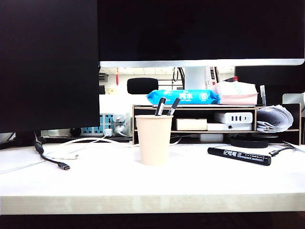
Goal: Pick up the marker from the paper cup and put it on the table.
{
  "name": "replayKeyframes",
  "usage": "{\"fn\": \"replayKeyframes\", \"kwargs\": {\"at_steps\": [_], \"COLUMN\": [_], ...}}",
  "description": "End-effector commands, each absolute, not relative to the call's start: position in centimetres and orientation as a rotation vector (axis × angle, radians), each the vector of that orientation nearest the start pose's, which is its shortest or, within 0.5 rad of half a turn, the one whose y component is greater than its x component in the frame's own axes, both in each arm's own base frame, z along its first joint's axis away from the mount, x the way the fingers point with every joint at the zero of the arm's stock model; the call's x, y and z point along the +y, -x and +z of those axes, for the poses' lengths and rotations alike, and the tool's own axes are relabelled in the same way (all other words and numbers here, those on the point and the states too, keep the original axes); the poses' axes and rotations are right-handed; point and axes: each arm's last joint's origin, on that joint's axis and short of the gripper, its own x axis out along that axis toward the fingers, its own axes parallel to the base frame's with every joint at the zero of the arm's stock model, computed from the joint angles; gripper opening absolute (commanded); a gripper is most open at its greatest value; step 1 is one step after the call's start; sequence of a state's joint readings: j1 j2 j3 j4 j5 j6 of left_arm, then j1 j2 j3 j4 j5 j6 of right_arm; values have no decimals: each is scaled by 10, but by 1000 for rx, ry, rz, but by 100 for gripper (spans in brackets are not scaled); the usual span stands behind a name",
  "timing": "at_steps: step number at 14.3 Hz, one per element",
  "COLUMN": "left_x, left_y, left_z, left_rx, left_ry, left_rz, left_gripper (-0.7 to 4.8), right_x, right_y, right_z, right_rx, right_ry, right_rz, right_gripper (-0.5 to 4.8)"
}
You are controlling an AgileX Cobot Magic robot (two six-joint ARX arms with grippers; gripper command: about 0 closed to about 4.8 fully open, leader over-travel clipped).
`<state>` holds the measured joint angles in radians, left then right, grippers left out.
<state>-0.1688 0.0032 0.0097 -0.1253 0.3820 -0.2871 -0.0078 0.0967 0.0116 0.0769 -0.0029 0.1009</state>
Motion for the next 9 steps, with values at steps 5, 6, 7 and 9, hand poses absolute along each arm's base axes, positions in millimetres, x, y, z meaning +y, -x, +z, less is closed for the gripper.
{"fn": "replayKeyframes", "kwargs": {"at_steps": [5,6,7,9], "left_x": [-26,-26,-26,-26], "left_y": [-91,-91,-91,-91], "left_z": [155,155,155,155], "left_rx": [199,199,199,199], "left_ry": [294,294,294,294], "left_rz": [-531,-531,-531,-531], "left_gripper": [-5,-5,-5,-5], "right_x": [-1,-1,-1,-1], "right_y": [-103,-103,-102,-100], "right_z": [163,163,163,165], "right_rx": [30,34,29,7], "right_ry": [-105,-105,-105,-105], "right_rz": [-19,-19,-19,-22], "right_gripper": [-5,-5,-5,-5]}}
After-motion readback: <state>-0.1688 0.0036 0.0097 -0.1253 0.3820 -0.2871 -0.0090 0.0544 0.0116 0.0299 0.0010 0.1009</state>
